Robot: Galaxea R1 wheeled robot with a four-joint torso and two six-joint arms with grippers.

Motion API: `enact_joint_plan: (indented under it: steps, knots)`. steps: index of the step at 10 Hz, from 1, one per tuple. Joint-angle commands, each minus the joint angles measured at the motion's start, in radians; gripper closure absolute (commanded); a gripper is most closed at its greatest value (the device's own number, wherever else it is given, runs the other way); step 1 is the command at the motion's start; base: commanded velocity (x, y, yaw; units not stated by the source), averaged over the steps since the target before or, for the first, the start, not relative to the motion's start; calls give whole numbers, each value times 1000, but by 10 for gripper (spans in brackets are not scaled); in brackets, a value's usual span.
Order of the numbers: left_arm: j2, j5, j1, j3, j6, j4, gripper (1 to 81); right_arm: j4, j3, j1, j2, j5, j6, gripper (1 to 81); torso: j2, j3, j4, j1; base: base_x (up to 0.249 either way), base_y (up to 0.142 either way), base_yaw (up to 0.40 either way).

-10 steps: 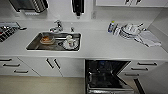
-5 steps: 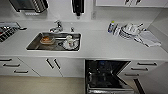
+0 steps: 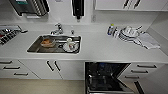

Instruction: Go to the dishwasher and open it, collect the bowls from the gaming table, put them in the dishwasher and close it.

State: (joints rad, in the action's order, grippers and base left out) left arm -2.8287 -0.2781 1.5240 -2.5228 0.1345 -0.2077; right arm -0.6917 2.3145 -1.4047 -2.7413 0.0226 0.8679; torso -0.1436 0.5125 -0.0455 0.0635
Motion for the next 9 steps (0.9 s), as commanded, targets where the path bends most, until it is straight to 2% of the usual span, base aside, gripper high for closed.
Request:
enact_joint_plan:
  steps: [1,9]
  knots:
    - [11,60,14,-1,1,-6,10,-14,-1,0,16,-56,-4,10,-96,0,0,61,0,0,0]
    - [11,62,14,-2,-1,-7,10,-11,94,-21,-7,-47,-4,10,-389,-2,0,245,0,0,0]
